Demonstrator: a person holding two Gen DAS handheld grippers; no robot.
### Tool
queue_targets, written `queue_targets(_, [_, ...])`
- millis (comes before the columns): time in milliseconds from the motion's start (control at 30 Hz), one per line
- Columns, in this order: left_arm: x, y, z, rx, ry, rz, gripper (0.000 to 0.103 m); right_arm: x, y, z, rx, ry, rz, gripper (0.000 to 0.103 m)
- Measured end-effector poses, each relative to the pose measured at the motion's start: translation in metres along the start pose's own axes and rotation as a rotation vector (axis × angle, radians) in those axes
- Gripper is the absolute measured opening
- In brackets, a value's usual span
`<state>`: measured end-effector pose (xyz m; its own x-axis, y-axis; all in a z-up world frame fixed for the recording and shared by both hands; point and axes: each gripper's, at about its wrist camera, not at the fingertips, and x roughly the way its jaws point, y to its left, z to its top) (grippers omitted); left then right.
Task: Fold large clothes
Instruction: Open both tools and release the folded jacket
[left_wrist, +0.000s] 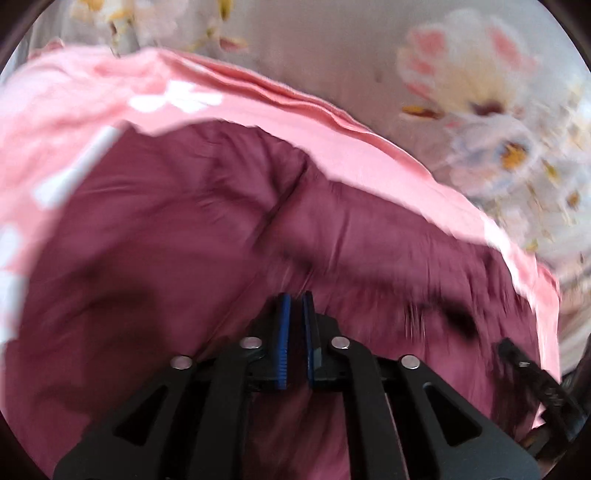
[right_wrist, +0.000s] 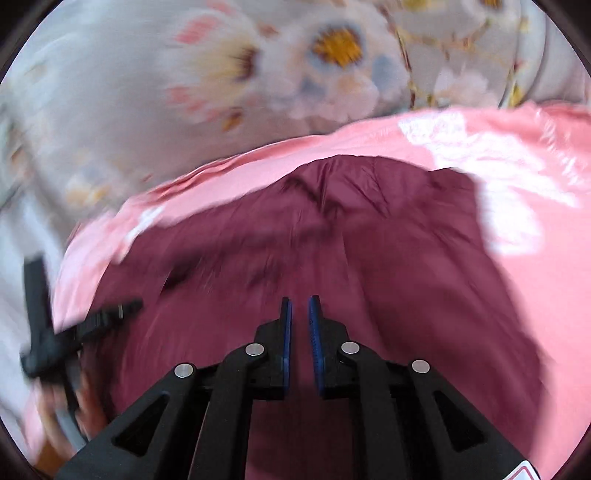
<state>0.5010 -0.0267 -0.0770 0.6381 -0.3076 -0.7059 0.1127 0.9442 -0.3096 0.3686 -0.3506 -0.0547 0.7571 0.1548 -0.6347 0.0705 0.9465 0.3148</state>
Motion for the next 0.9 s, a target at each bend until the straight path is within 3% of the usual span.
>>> queue_targets(67, [-0.040,0.009,-0.022,0.070,-0.015,0.006,0.031,-0.054,-0.003,-0.041,-0.041,-0.022,-0.005,0.038])
queue_targets(167, [-0.098,0.035,-0.063,0.091,-0.002,0.033,0.044,-0.126,-0.012,-0.100,-0.019,-0.015,-0.014,0.048])
queue_targets(300, [-0.161,0.086,-0.120,0.008,0.063,0.066,0.059,-0.190,-0.039,-0.167,0.096,0.007,-0.088,0.063])
queue_targets(367, [-0.193,0.116,-0.147,-0.085,0.047,0.068,0.070,-0.211,-0.056,-0.198,0.176,0.031,-0.121,0.065])
queue_targets(433, [-0.213,0.140,-0.165,-0.157,0.049,0.077,0.074,-0.221,-0.069,-0.218,0.247,0.041,-0.102,0.064])
queue_targets(533, [-0.235,0.163,-0.195,-0.235,0.065,0.037,0.074,-0.233,-0.067,-0.227,0.292,-0.001,-0.067,0.071])
queue_targets(700, [-0.250,0.154,-0.220,-0.222,0.065,-0.041,0.074,-0.220,-0.058,-0.223,0.310,-0.002,-0.039,0.073])
queue_targets(733, [-0.246,0.150,-0.217,-0.225,0.072,-0.042,0.070,-0.217,-0.056,-0.221,0.313,-0.008,-0.039,0.073])
queue_targets(767, [-0.247,0.149,-0.219,-0.230,0.074,-0.038,0.056,-0.214,-0.054,-0.218,0.314,-0.013,-0.043,0.071])
queue_targets(800, [-0.245,0.147,-0.219,-0.230,0.081,-0.041,0.051,-0.215,-0.051,-0.220,0.312,-0.014,-0.047,0.061])
queue_targets(833, [-0.243,0.145,-0.218,-0.236,0.092,-0.051,0.039,-0.212,-0.049,-0.219,0.307,-0.006,-0.058,0.051])
queue_targets(867, [-0.243,0.145,-0.217,-0.245,0.100,-0.059,0.027,-0.210,-0.048,-0.218,0.301,0.002,-0.062,0.032])
queue_targets(900, [-0.244,0.143,-0.217,-0.253,0.105,-0.067,0.022,-0.212,-0.047,-0.218,0.300,-0.001,-0.056,0.020])
